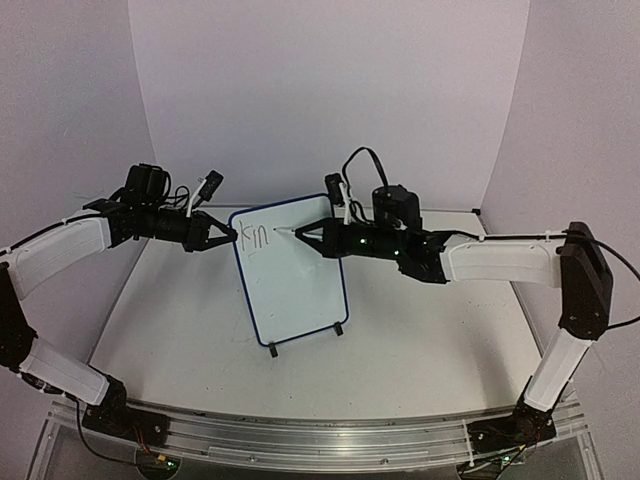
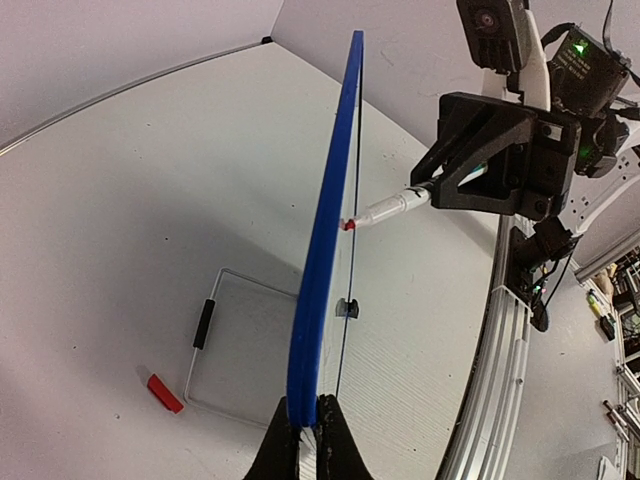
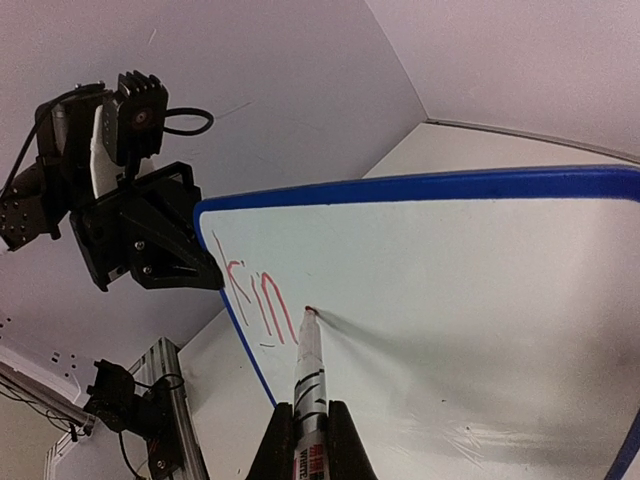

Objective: Write a sentence on the whiteboard

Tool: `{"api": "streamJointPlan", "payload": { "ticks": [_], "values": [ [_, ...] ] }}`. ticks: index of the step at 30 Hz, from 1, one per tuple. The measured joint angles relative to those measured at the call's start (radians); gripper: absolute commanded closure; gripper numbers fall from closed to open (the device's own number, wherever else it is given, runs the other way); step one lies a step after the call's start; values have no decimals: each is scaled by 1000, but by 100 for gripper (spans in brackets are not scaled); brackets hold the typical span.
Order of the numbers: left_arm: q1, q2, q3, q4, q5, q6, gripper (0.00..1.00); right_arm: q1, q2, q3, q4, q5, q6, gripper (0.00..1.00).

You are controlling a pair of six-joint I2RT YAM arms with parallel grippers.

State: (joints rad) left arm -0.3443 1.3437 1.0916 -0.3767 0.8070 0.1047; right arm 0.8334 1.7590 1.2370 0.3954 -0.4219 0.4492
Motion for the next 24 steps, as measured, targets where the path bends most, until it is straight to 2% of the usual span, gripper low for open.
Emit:
{"api": "streamJointPlan", "payload": {
  "ticks": [24],
  "values": [
    [0,0,0,0,-7,-1,100,6,6,-27,-29,-14,-9,100]
  ]
}}
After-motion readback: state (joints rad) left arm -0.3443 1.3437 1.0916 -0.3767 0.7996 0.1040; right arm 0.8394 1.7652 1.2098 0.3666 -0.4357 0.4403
